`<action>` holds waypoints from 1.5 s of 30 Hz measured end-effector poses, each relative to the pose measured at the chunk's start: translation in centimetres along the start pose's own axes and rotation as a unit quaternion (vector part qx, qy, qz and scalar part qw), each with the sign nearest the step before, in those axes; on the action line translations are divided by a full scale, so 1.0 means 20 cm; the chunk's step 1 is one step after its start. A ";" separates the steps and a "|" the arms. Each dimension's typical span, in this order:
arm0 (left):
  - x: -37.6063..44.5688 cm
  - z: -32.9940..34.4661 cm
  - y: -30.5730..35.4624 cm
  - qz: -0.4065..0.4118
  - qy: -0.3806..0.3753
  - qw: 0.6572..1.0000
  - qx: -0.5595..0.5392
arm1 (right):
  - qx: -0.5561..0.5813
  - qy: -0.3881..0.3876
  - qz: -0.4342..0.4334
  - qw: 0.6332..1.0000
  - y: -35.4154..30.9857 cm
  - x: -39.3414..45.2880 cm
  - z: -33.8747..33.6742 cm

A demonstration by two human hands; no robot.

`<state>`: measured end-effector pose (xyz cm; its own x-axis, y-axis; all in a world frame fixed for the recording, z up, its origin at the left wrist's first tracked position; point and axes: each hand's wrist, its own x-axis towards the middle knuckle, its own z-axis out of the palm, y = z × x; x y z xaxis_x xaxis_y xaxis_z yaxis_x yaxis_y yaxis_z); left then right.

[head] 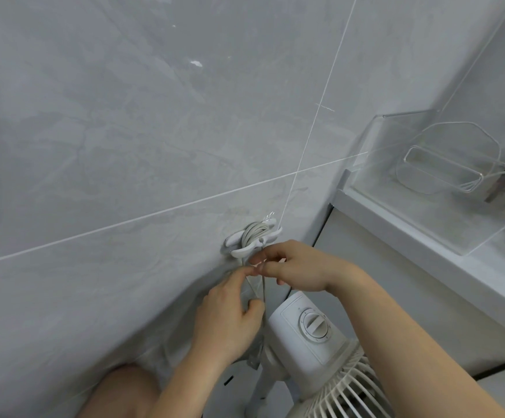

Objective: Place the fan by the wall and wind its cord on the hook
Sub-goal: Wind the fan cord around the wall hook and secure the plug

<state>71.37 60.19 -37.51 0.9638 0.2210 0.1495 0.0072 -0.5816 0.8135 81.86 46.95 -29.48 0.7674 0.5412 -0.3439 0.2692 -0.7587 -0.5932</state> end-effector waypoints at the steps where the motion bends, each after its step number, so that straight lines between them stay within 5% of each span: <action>1: 0.00 0.01 0.00 0.004 -0.001 1.000 -0.003 | 0.011 -0.003 -0.006 1.000 0.00 0.00 0.00; 20: -0.05 0.05 0.04 0.049 -0.062 0.997 -0.004 | 0.012 0.005 -0.018 1.000 0.03 0.05 0.01; 26: -0.03 0.01 0.01 0.075 0.077 0.991 0.077 | -0.014 -0.032 0.036 0.999 0.03 0.04 0.00; 31: -0.04 -0.02 0.05 0.206 0.193 0.957 -0.063 | -0.030 -0.014 0.089 0.996 0.02 0.01 -0.03; 36: -0.04 0.00 0.03 0.283 0.223 0.933 -0.026 | -0.022 0.006 0.075 0.997 0.04 0.02 -0.05; 41: -0.02 0.00 0.00 0.274 0.218 0.937 0.012 | 0.004 0.009 0.031 0.999 0.11 0.02 -0.10; 45: -0.02 0.01 0.01 0.251 0.213 0.944 0.032 | -0.020 0.096 0.016 0.995 0.11 0.05 -0.08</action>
<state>71.08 59.79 -37.62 0.6564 0.1918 0.7296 -0.3918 -0.7398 0.5470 84.16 45.24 -29.86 0.8721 0.4402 -0.2137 0.2628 -0.7898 -0.5542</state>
